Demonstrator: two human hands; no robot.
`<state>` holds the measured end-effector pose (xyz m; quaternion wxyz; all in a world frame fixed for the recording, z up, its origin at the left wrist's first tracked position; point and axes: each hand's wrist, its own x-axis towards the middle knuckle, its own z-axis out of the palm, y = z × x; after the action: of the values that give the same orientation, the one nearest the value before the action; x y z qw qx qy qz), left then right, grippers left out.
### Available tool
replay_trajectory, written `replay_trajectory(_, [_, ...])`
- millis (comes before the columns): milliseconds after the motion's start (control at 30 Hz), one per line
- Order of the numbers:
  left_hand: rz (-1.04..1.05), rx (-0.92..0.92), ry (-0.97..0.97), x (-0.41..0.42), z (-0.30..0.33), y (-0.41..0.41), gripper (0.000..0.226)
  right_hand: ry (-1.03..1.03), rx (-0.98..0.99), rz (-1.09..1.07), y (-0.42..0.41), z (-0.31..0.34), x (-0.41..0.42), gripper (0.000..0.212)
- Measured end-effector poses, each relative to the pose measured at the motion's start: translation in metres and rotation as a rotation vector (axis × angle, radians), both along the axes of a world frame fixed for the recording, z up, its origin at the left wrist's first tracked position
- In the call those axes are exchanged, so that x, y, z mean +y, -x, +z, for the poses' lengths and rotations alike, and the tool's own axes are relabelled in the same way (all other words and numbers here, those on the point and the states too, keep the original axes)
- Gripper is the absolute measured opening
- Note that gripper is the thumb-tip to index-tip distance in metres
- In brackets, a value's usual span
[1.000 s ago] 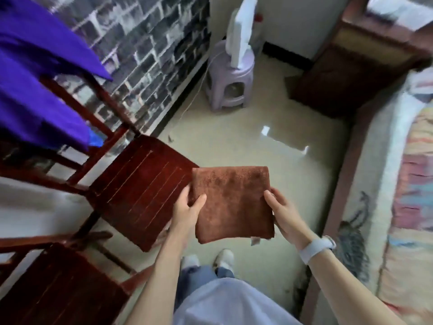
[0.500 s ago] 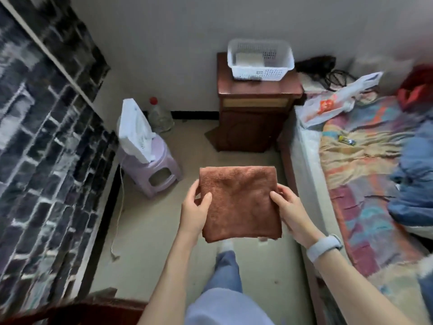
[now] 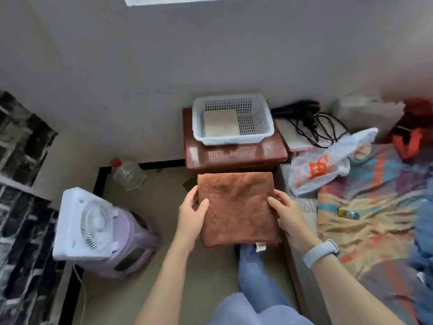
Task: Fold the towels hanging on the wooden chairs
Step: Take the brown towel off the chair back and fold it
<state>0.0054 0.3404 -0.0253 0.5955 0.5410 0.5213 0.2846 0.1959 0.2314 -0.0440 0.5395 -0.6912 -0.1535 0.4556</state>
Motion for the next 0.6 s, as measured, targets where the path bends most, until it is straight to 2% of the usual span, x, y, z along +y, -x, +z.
replay_trajectory(167, [0.095, 0.026, 0.074, 0.108, -0.003, -0.091, 0.046, 0.017, 0.024, 0.035, -0.089, -0.004, 0.122, 0.028])
replay_trajectory(300, [0.142, 0.055, 0.118, 0.194, -0.007, -0.148, 0.043, 0.042, 0.030, 0.064, -0.139, -0.007, 0.211, 0.023])
replay_trajectory(500, [0.173, 0.128, 0.132, 0.300, -0.042, -0.191, 0.042, 0.078, 0.048, 0.122, -0.177, -0.034, 0.319, 0.017])
replay_trajectory(600, [0.161, 0.175, 0.133, 0.328, -0.061, -0.201, 0.041, 0.130, 0.039, 0.135, -0.182, -0.055, 0.349, 0.028])
